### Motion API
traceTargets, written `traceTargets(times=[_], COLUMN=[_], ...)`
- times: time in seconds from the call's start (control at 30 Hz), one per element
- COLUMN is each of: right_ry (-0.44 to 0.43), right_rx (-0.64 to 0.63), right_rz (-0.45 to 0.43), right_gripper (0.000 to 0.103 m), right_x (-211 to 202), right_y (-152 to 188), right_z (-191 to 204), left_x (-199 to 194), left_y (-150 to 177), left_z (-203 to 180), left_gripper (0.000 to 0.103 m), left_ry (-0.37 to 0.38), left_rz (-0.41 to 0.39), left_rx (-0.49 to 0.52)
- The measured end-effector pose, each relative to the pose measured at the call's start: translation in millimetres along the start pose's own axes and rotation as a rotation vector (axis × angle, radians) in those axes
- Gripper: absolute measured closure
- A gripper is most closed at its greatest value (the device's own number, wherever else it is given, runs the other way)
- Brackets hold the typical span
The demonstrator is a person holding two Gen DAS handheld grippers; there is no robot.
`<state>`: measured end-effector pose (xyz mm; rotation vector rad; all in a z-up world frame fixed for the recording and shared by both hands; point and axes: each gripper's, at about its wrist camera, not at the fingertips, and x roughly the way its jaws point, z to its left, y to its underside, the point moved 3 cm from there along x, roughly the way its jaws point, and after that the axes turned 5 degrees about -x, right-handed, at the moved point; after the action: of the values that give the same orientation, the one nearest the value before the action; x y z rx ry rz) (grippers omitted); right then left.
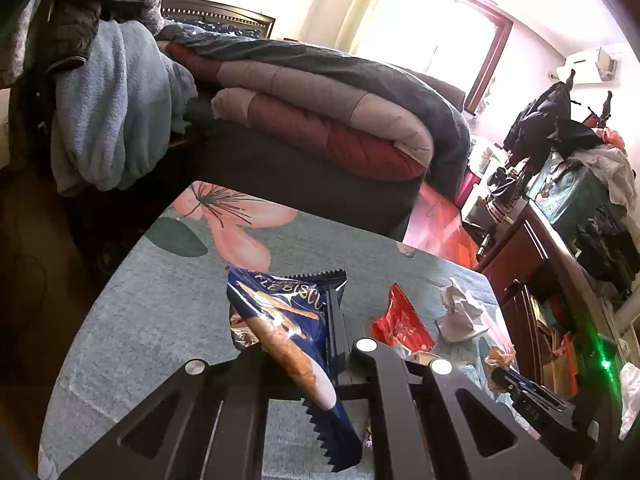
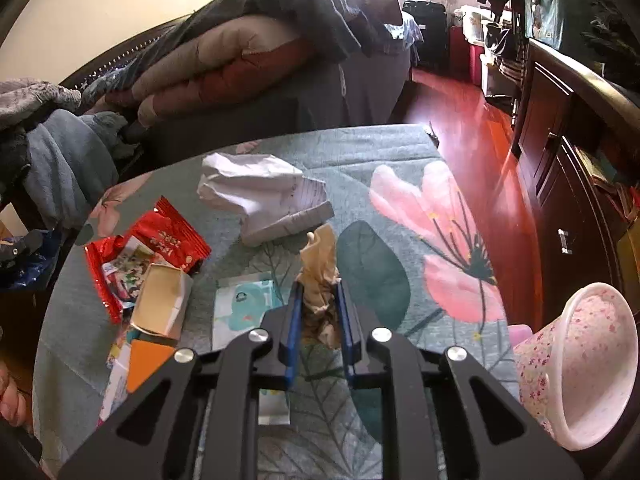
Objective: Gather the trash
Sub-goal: 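Carry both items over the wastebasket and open both tools to drop them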
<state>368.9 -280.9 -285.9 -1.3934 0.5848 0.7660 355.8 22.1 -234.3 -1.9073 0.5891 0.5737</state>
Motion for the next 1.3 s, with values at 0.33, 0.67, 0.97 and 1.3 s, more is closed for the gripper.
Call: traceTargets(times=[0.33,0.67,0.97,1.3], right_ry=[-0.025,-0.015,0.078,0.223], right_rx=[-0.001,-0.013,0.045,0.210], right_rz=[-0.018,-0.097,-0.171,-0.188], right_gripper=[0.085,0.085,0.084,0.084], right_x=[-37.6,-103.8,-164.4,-202.6], right_y=[17.8,43.7,67.3,109.2], right_z=[4.7,-2.4,-59.9,-165.2], left_x=[-32.1,-67.7,-78.6,-67.6], left_y=[5.2,32.0,68.9,126.5], left_z=[-5.0,-73.5,-167.2,-282.9], left_gripper=[0.095,0.095,0.095,0.095], left_ry=[-0.005,0.114,0.290,0.456], left_rz=[-0.023,-0.020,0.037,0.133], left_rx=[0.001,0.126,0.261,0.441])
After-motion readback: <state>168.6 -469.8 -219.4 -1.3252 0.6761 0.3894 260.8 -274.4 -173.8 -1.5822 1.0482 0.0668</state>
